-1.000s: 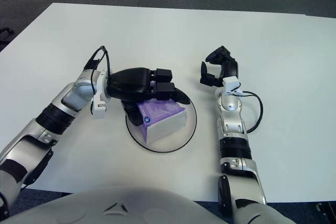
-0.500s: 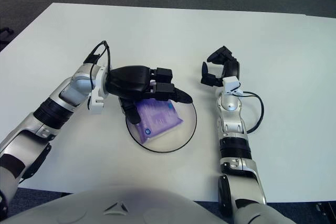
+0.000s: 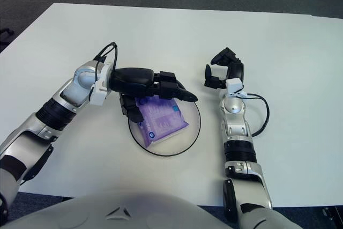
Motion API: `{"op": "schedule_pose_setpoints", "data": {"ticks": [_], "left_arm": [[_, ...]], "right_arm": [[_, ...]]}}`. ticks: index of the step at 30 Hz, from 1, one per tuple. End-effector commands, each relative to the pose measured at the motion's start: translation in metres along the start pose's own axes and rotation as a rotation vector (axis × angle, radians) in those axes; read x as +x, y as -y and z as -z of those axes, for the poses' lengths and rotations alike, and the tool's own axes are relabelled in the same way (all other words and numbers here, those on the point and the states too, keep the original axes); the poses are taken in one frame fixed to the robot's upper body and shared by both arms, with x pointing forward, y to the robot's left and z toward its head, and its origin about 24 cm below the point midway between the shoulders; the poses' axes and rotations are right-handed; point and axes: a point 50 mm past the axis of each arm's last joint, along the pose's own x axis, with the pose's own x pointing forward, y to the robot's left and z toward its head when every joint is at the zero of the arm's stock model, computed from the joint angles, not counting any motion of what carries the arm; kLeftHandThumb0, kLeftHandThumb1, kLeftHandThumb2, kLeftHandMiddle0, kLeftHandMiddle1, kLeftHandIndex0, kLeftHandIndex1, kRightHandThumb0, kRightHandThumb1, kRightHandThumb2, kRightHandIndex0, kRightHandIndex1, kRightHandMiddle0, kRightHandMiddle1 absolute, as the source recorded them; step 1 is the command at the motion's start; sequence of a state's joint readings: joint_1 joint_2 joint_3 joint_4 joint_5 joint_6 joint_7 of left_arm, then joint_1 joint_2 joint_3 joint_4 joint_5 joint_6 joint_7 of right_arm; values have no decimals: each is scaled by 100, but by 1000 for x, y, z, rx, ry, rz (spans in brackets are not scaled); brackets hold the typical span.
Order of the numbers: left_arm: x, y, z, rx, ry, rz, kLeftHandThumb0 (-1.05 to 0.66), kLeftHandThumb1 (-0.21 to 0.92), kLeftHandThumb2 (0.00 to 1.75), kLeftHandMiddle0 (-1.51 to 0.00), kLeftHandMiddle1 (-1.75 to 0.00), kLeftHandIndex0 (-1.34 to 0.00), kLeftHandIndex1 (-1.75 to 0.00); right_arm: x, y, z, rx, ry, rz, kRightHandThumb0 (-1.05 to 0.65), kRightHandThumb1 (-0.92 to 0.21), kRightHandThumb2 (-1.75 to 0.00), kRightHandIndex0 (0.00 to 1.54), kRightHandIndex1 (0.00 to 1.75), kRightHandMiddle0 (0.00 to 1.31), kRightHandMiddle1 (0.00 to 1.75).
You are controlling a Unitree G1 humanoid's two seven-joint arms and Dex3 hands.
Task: Put the tissue paper into the plate.
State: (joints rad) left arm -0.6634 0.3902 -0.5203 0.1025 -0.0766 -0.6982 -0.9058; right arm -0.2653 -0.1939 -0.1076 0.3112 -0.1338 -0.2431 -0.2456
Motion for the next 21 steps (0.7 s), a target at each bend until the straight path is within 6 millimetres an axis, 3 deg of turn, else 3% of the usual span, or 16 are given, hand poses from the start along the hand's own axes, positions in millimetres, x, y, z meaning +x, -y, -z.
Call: {"op": "schedule_pose_setpoints", "data": {"ticks": [1, 12, 21], "left_arm": [[-2, -2, 0, -12, 20, -39, -105, 92, 87, 0, -8, 0, -2], [-4, -1, 1, 24, 62, -131, -105, 92, 90, 0, 0, 0, 0], [-14, -1, 6, 14, -12, -167, -105, 92, 88, 0, 0, 0, 0]], "right_arm": [[-56, -9, 53, -112, -250, -54, -52, -22, -142, 117, 175, 69, 175], [-59, -4, 49, -77, -279, -26, -51, -24, -140, 118, 175, 68, 175], [-59, -4, 55, 38, -319, 9, -50, -26, -138, 121, 175, 66, 175]]}}
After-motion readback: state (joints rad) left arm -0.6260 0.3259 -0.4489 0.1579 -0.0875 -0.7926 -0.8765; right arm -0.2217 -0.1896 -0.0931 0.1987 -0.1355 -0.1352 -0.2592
